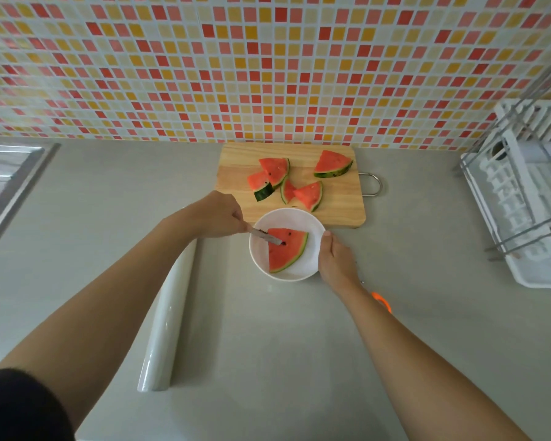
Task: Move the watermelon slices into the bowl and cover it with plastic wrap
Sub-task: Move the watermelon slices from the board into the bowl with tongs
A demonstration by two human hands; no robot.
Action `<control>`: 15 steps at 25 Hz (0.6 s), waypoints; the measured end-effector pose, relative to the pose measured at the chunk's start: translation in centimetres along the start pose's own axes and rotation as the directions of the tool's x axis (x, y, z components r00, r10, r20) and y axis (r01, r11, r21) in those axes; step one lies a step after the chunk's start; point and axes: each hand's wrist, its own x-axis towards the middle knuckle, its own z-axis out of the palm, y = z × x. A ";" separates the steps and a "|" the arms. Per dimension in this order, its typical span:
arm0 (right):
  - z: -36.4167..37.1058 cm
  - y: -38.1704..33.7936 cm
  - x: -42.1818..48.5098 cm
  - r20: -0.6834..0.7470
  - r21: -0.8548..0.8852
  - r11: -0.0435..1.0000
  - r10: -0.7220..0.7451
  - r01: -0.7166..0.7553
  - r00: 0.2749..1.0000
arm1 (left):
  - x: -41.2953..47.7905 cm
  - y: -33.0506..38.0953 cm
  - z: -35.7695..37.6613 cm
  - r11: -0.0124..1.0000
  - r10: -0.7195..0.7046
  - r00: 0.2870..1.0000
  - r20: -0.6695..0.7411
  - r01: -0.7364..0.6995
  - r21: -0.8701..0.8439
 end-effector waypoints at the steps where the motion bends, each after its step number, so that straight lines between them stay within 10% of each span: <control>1: 0.0 0.0 0.0 0.002 -0.001 1.000 0.001 -0.001 1.000 | -0.2 0.3 -0.2 0.998 0.007 1.000 -0.004 -0.007 0.056; 15: 0.0 -0.2 0.0 -0.004 0.009 1.000 -0.021 0.021 1.000 | 6.2 2.4 -1.6 0.991 0.094 0.929 -0.357 -0.121 -0.054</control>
